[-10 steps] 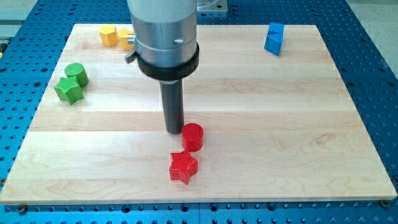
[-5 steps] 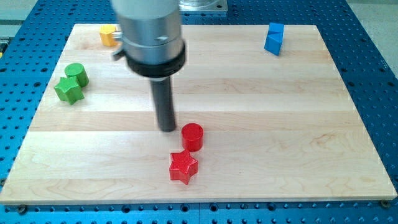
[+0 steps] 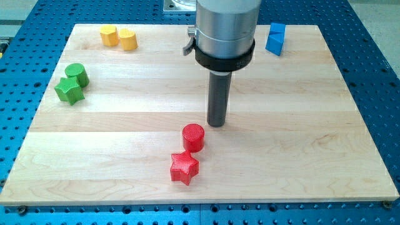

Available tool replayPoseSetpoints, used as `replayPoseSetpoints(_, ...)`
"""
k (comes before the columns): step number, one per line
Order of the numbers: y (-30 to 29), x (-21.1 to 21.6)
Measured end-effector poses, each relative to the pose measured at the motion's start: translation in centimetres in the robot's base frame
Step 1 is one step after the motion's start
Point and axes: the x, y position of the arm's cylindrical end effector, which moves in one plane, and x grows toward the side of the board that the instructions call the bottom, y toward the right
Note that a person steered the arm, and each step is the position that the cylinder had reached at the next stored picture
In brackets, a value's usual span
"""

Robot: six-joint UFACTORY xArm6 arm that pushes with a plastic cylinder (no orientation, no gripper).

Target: Push the red circle into the red star

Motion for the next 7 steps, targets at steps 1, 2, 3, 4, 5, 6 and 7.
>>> replayPoseSetpoints(1,-1.4,1.0)
replayPoseSetpoints(2,-1.4,1.3)
replayPoseSetpoints(3,-1.5,1.3)
replayPoseSetpoints(4,-1.6,1.3)
replayPoseSetpoints(5,-3.1,1.6)
replayPoseSetpoints(6,-5.0,2.2)
replayPoseSetpoints(7,-5.8,3.1)
